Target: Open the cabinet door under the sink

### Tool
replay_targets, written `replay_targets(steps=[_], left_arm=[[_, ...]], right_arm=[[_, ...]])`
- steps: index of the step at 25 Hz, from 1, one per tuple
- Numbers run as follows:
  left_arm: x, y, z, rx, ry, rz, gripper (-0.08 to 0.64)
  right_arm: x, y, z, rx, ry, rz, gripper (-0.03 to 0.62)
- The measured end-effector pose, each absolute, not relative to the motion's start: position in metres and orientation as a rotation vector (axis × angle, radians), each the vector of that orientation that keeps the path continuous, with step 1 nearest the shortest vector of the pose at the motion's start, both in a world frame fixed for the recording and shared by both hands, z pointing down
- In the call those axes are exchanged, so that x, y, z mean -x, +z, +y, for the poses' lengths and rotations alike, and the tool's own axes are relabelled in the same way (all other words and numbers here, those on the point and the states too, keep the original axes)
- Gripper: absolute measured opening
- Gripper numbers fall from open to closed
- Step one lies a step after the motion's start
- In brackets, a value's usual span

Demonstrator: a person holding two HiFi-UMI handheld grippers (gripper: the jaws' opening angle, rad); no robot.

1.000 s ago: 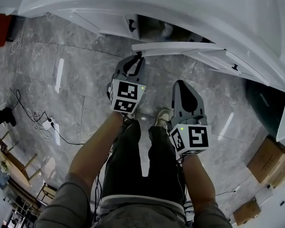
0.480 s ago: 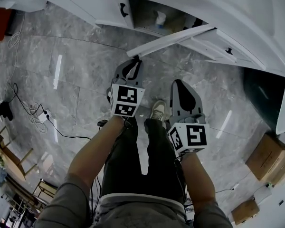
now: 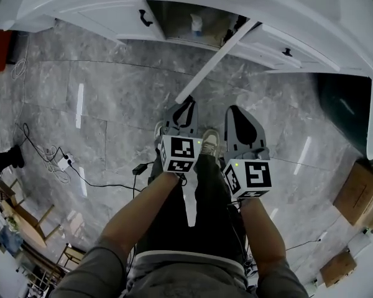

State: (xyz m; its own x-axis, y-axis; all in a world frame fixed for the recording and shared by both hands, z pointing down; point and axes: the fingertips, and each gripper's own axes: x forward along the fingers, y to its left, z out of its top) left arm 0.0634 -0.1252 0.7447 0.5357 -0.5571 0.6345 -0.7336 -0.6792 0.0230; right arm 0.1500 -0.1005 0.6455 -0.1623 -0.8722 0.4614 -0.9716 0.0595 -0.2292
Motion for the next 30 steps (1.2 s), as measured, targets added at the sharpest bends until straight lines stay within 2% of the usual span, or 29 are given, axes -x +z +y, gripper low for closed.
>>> replay_targets(steps=[14,19,30], left_arm=[[-0.118,0.745,-0.075,-2.475,0.878,-1.128,0.037],[-0.169,0.734,-0.035,-2.635,0.831,-0.898,0.029],[-0.205,0.727,-0.033,-2.673,0.806,-0.807,0.028]], right_arm=[[-0.198,0.666,-0.062,-2.018,0.834,-1.970,0.034],[-0.228,0.670,-0.042,-2.091,0.868,-1.910,0.034],[-0.266,0.683,-0.002,-2.118,0.896,-1.816,0.034]])
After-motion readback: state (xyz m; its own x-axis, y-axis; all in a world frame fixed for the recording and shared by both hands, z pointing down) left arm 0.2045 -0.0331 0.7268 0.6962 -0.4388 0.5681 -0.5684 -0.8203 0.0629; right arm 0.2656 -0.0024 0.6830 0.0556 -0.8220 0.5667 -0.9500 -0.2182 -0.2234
